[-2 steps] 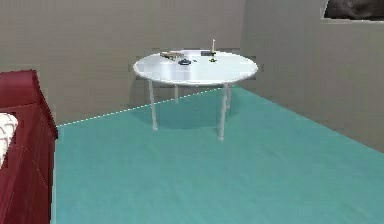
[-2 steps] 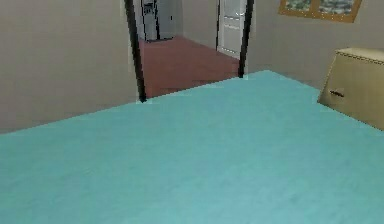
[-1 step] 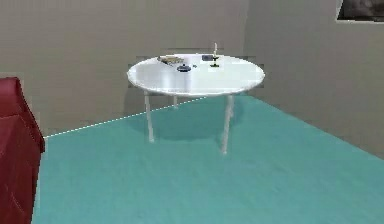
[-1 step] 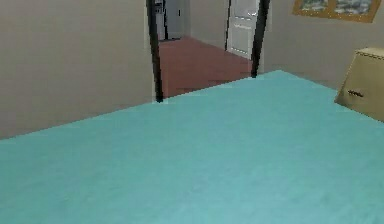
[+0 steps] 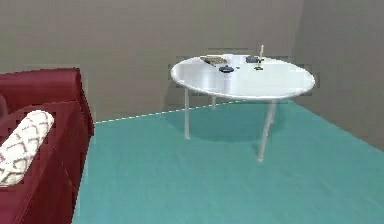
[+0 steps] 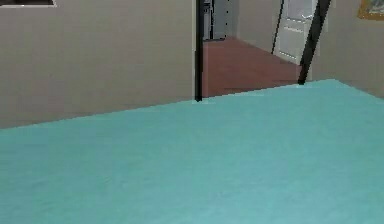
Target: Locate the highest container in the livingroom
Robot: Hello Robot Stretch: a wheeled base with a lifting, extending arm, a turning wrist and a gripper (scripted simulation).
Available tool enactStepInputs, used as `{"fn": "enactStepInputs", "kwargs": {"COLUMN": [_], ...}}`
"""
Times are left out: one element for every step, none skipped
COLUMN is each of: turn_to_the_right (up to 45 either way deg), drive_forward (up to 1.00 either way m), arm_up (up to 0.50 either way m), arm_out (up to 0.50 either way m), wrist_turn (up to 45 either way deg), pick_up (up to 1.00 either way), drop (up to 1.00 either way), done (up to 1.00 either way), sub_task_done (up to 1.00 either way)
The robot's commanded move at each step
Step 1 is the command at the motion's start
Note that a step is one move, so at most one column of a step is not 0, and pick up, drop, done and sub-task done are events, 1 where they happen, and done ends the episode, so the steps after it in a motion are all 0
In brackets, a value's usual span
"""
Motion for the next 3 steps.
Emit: {"fn": "enactStepInputs", "kwargs": {"turn_to_the_right": [0.0,18.0,0.0], "drive_forward": [1.00,0.00,0.00], "arm_up": [0.00,0.00,0.00], "arm_out": [0.00,0.00,0.00], "wrist_turn": [0.0,0.0,0.0], "pick_up": [0.00,0.00,0.00], "drop": [0.00,0.00,0.00], "done": [0.00,0.00,1.00], "sub_task_done": [0.00,0.00,0.00]}}
